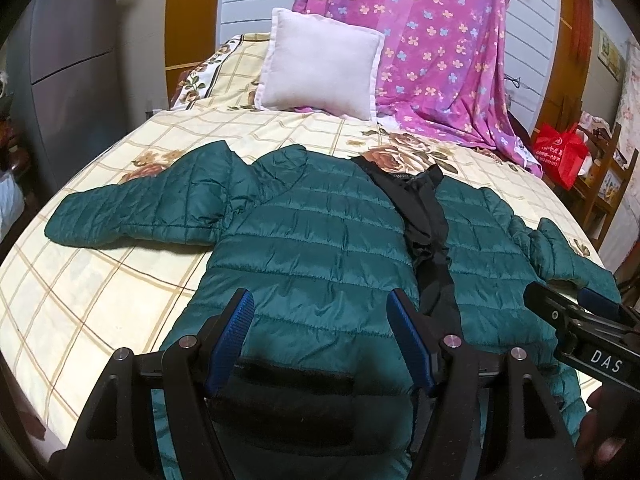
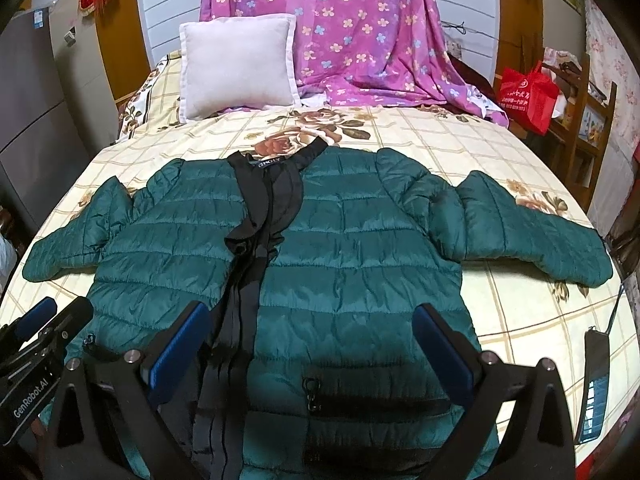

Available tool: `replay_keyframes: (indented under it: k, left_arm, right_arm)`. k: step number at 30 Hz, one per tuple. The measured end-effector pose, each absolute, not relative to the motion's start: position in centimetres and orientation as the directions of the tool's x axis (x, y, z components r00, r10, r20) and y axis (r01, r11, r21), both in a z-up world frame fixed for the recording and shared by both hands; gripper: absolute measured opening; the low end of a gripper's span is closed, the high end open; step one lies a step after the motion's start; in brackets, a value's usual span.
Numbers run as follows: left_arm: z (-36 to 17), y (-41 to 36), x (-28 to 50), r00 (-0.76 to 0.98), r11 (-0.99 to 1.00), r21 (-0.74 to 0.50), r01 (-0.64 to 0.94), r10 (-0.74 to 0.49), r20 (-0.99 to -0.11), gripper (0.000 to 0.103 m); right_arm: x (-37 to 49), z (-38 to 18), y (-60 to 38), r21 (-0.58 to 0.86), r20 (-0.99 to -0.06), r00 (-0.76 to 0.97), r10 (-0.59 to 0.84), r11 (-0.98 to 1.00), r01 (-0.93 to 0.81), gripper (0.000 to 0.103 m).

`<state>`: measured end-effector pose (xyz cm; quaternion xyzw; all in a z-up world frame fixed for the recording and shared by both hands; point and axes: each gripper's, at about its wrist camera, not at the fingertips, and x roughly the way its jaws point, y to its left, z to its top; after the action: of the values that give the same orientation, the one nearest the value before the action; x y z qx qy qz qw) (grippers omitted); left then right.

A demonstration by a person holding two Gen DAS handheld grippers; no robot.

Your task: Fold large clothes

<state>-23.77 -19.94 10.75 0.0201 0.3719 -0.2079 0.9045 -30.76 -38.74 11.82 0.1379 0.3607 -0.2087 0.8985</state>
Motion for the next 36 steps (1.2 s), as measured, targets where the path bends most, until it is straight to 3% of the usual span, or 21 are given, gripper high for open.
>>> replay_keyframes:
  k: [21,36]
  left_arm:
    - [10.6,-21.0,-21.5,0.641,0.916,-0.11,0.385,-0.351,-0.683,0.048]
    - [9.3,-20.0,-17.2,0.643,0.944,-0.096,0.315,-0.287,-0.71,0.048]
  right_arm:
    - [-28.8,12.1,-39.7,0.087,-0.709,0.646,-0.283,0.874,0.478,0.103]
    - [-25.5,9.4,-41.1,0.107,-0.746,0.62,-0.243,0.875,0.473,0.103]
